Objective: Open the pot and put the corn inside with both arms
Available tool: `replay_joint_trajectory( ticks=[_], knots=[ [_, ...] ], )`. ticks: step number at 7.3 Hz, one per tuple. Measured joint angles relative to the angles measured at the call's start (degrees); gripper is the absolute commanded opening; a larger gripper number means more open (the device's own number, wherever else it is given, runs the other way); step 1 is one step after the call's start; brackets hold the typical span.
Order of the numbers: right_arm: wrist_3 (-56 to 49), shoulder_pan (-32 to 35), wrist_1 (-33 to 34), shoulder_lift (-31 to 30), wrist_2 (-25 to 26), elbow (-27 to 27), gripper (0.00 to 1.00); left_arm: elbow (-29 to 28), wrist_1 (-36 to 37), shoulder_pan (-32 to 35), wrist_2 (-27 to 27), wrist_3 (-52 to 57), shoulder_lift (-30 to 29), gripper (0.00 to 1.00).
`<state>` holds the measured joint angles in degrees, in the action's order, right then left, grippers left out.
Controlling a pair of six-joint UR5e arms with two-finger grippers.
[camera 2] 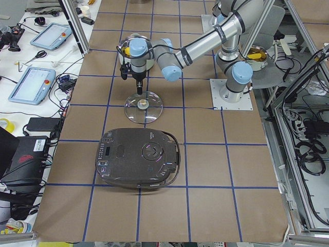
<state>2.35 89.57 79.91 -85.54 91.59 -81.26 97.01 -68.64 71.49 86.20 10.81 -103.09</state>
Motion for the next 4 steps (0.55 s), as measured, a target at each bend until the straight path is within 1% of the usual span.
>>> replay_joint_trajectory(
  ticks=[1, 2, 3, 4],
  knots=[
    [0.00, 0.02, 0.84, -2.01, -0.39, -2.45, 1.00, -6.28, -8.25, 3.62, 0.11, -4.67, 0.75, 0.92],
    [-0.10, 0.01, 1.54, -3.19, -0.39, -3.80, 1.00, -11.70, -14.84, 7.37, 0.29, -9.29, 1.70, 0.92],
    [-0.31, 0.00, 2.03, -3.58, -0.11, -4.27, 1.00, -15.22, -19.46, 10.67, 0.86, -12.73, 3.12, 0.92],
    [-0.41, -0.01, 2.43, -3.70, 0.13, -4.34, 1.00, -17.07, -22.45, 13.43, 2.60, -14.45, 4.87, 0.92]
  ],
)
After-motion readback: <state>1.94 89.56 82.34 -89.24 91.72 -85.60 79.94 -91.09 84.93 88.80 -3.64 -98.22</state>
